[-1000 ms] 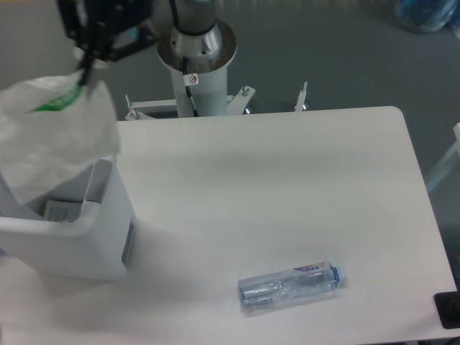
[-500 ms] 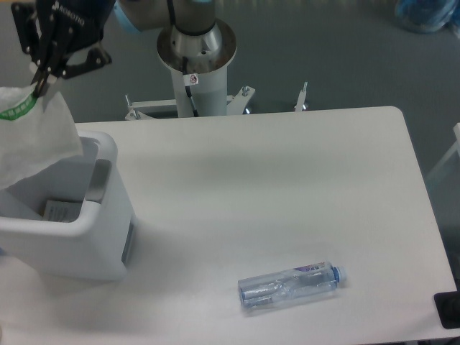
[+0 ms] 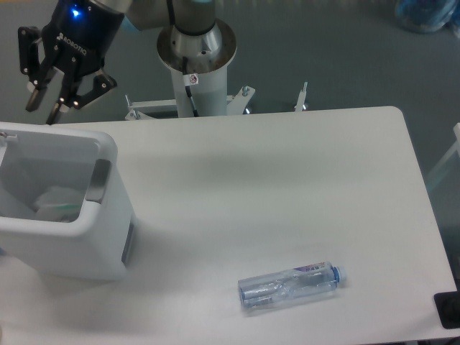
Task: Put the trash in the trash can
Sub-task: 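Open the gripper to drop the bag into the bin, then move the gripper over the clear water bottle and lower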
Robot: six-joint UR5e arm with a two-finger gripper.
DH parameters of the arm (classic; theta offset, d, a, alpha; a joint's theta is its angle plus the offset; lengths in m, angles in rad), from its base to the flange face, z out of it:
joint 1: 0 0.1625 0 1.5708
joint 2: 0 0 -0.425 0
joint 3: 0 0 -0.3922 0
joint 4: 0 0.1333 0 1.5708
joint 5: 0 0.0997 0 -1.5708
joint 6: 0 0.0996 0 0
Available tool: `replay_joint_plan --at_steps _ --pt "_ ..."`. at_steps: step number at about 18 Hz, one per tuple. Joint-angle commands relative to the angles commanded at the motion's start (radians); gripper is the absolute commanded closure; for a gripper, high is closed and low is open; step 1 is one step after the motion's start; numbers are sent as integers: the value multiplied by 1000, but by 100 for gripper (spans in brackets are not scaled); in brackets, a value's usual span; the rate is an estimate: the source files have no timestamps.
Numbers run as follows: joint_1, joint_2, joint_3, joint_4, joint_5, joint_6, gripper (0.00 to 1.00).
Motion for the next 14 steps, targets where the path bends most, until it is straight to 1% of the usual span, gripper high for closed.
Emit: replay_joint_plan --at_steps 2,5,8,10,12,14 --pt "95 -8 -2 2 -2 18 0" --pt "206 -60 -2 2 -2 84 0" --pt "267 -159 14 2 3 152 0" --pt "298 -228 43 3 9 181 0" --pt "316 -306 86 3 11 219 0" --pt "316 -377 141 3 17 230 0"
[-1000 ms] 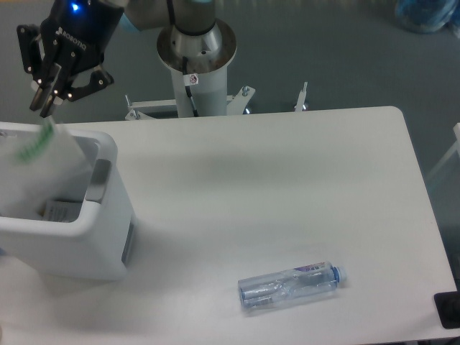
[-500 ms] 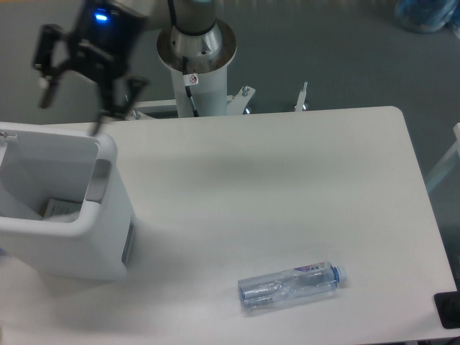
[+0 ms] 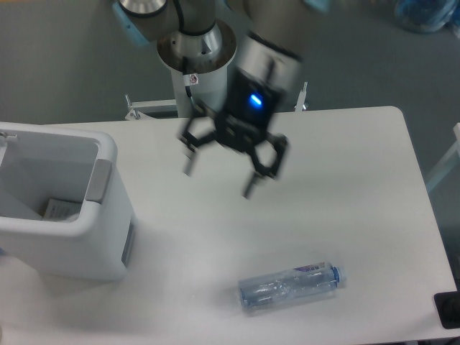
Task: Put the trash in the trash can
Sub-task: 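Move the gripper over the clear water bottle and lower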
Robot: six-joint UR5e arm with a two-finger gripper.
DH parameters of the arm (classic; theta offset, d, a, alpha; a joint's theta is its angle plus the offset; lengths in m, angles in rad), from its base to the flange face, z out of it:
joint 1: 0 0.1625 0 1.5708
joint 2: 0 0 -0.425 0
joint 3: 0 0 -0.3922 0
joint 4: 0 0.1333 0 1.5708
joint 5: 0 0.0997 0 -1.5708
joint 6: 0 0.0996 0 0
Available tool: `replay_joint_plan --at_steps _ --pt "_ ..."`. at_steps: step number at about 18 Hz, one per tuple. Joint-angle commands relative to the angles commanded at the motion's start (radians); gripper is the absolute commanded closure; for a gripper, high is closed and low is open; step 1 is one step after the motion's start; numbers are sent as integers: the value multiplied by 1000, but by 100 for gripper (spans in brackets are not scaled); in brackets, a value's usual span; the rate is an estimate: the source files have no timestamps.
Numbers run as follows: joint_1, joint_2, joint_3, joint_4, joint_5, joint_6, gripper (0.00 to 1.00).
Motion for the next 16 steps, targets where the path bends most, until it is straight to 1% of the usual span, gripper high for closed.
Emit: replay_joint_plan --at_steps 2,4,6,7,9,10,12,13,15,16 --pt "0 -64 51 -2 24 2 0" --pt "-6 -111 95 0 86 3 0" --pt "-14 -154 137 0 129 47 0" --pt "-23 -170 150 -2 153 83 0" --pt "-49 -200 167 -8 251 129 0" --pt "-72 -223 180 -8 306 135 0" --pt "-119 -276 225 -14 412 155 0" --pt "-136 -299 242 -14 448 158 0" --pt "-146 -328 259 -15 468 190 0" --pt "-146 -329 255 -15 468 219 0"
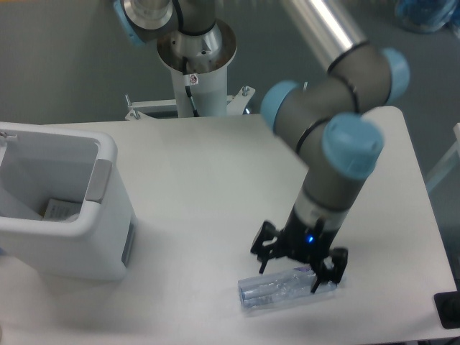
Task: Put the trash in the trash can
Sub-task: 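Move the gripper over the clear water bottle and lower, then close the gripper around the bottle's middle, adjusting grip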
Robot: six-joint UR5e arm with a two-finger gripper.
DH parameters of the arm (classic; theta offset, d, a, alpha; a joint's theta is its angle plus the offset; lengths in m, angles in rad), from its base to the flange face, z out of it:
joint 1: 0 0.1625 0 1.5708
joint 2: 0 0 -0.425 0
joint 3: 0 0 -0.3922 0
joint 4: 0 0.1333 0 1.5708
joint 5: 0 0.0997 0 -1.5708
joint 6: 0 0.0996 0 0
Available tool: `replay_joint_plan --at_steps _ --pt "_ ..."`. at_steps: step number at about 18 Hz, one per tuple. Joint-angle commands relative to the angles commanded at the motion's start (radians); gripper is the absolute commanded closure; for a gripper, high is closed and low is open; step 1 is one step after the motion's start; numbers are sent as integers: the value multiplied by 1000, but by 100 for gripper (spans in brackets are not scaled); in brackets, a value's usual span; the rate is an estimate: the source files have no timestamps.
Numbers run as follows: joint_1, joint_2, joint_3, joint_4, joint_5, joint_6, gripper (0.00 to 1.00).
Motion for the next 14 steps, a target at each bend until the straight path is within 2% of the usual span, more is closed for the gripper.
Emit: replay_joint_plan --at_steps 3,7,11,14 --pt "-2 2 -5 -35 2 91 0" --pt "-18 -9 -8 -44 41 134 0" --pt "-54 -18 -32 -92 136 247 0" --pt "-86 -35 -58 -89 214 282 0"
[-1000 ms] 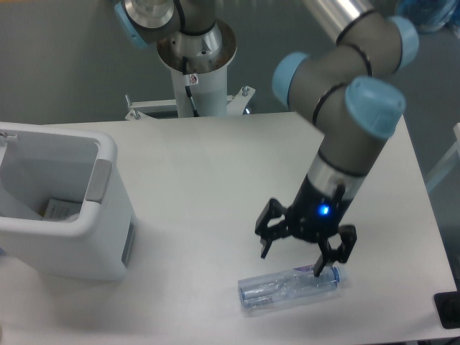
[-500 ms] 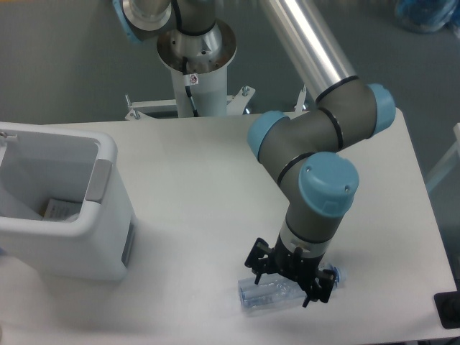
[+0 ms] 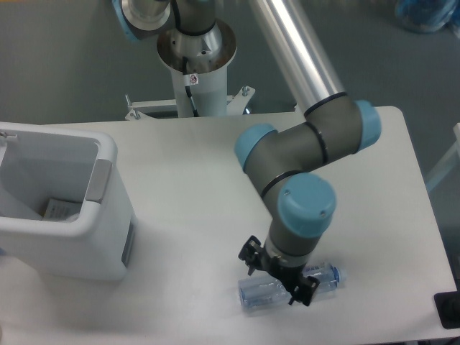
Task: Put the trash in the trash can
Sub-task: 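Close the gripper around the bottle's middle, adjusting grip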
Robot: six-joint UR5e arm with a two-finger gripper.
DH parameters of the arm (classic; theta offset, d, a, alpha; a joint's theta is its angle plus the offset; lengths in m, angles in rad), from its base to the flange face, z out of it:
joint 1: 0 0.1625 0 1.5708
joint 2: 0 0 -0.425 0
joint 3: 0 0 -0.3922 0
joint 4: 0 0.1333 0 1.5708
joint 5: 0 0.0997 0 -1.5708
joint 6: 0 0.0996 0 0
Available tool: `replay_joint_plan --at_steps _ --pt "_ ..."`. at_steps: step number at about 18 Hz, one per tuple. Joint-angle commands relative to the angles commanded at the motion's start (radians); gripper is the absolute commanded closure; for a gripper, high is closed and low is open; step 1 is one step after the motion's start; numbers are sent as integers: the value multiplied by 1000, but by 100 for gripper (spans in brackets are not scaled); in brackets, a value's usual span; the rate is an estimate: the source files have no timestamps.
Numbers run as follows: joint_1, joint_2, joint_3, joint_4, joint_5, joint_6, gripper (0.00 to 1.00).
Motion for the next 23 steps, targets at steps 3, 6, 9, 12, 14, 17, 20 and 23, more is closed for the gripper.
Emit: replay_joint_plan --at_steps 3,6,9,12,14,17,20,23 --pt "-14 -14 0 -3 36 15 0" --pt "-19 -25 2 8 39 15 0" --pt "-25 -43 2 14 46 12 0" --pt "-37 -57 11 17 80 12 0" --pt "-37 -60 11 32 80 12 0" --pt "-48 -71 12 40 82 8 0" --pt "-57 -81 15 46 83 5 0" --pt "-65 -94 14 70 85 3 0"
